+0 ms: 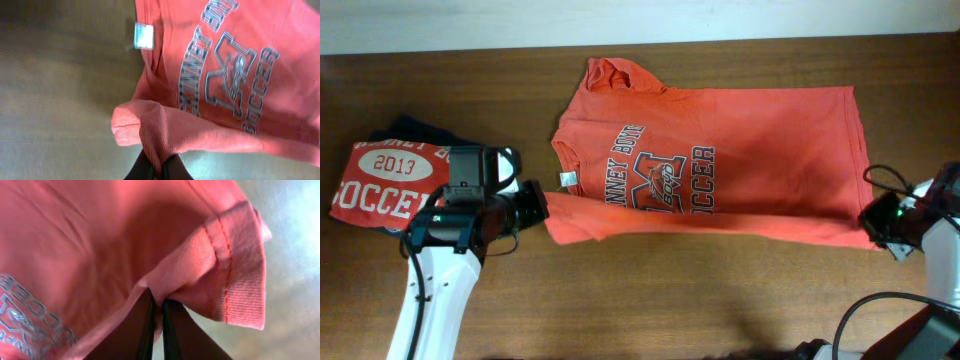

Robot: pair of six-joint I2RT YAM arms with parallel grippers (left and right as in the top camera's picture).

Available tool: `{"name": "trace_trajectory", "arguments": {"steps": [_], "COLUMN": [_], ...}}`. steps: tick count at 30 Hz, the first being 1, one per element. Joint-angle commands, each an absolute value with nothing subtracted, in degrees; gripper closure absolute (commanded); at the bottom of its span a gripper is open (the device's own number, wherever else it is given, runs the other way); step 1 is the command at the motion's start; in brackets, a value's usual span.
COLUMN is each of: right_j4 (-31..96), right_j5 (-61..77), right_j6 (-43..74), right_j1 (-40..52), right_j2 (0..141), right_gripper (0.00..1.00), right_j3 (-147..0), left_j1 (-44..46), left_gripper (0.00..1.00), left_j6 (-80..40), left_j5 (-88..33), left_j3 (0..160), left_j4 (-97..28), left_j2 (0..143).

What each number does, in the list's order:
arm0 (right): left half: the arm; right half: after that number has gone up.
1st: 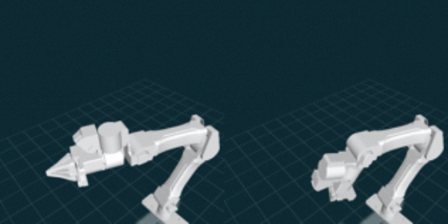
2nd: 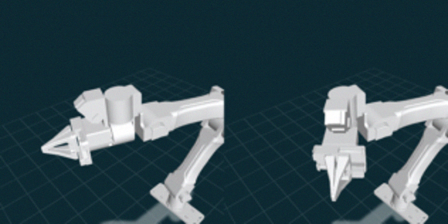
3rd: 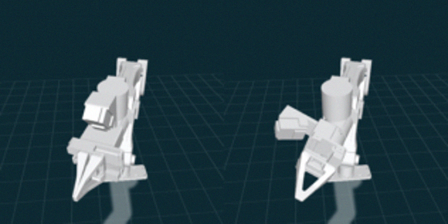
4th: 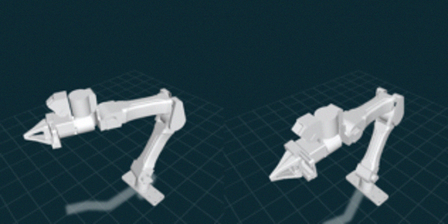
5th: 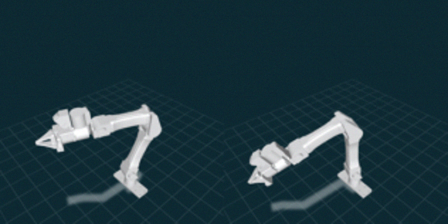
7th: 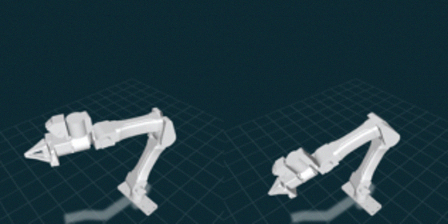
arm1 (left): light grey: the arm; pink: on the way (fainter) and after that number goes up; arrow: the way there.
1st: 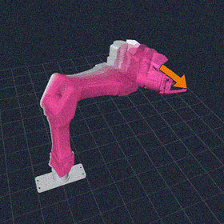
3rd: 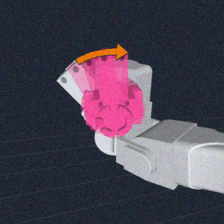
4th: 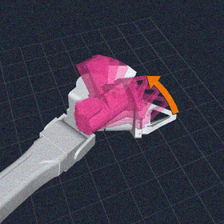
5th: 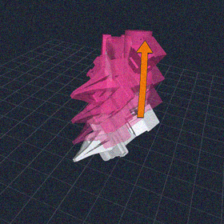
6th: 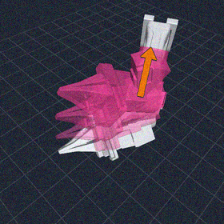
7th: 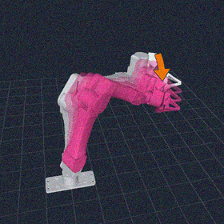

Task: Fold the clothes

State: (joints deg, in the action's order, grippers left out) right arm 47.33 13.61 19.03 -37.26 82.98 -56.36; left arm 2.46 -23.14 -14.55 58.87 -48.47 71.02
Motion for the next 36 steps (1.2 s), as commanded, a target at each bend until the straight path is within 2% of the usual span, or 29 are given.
{"name": "trace_trajectory", "arguments": {"steps": [1,10,15,16,17,18,19,21,25,28,36], "right_j4": [41.82,27.62,21.93,21.47,20.97,20.58,20.49,20.56,20.84,22.63,34.30], "right_j5": [17.56,20.40,21.47,21.45,21.47,21.54,22.11,23.64,28.91,32.21,33.17], "right_j6": [19.99,20.45,20.45,20.43,20.43,20.43,20.43,20.43,20.43,20.40,17.37], "right_j1": [-35.48,-30.65,-30.28,-30.28,-30.28,-30.28,-30.44,-30.79,-31.73,-32.29,-32.21], "right_j2": [85.03,90.50,90.56,90.56,90.56,90.56,90.54,90.45,90.04,89.32,88.79], "right_gripper": [0.91,0.91,0.91,0.87,0.75,0.44,0.37,0.35,0.34,0.33,0.33], "right_j3": [-57.43,-57.43,-57.45,-57.45,-57.45,-57.45,-57.45,-57.45,-57.45,-57.63,-58.17], "left_j1": [2.46,2.52,2.52,2.52,2.52,2.52,2.50,2.35,2.20,2.42,5.50], "left_gripper": [1.00,1.00,0.95,0.91,0.80,0.52,0.43,0.36,0.34,0.34,0.32], "left_j6": [-20.16,-13.56,-13.34,-13.32,-13.30,-13.13,-13.13,-13.13,-10.79,-7.51,-2.94], "left_j5": [-11.94,-13.98,-15.49,-15.70,-15.68,-15.64,-15.64,-15.66,-15.66,-15.68,-15.68], "left_j3": [59.90,59.90,59.90,59.90,59.90,59.90,60.07,60.99,65.30,70.74,72.55], "left_j4": [-45.39,-32.95,-25.91,-24.86,-24.16,-23.22,-23.11,-23.62,-28.14,-36.45,-45.06], "left_j2": [72.60,83.61,88.03,88.49,88.77,88.86,88.82,88.73,88.31,88.05,88.16]}}
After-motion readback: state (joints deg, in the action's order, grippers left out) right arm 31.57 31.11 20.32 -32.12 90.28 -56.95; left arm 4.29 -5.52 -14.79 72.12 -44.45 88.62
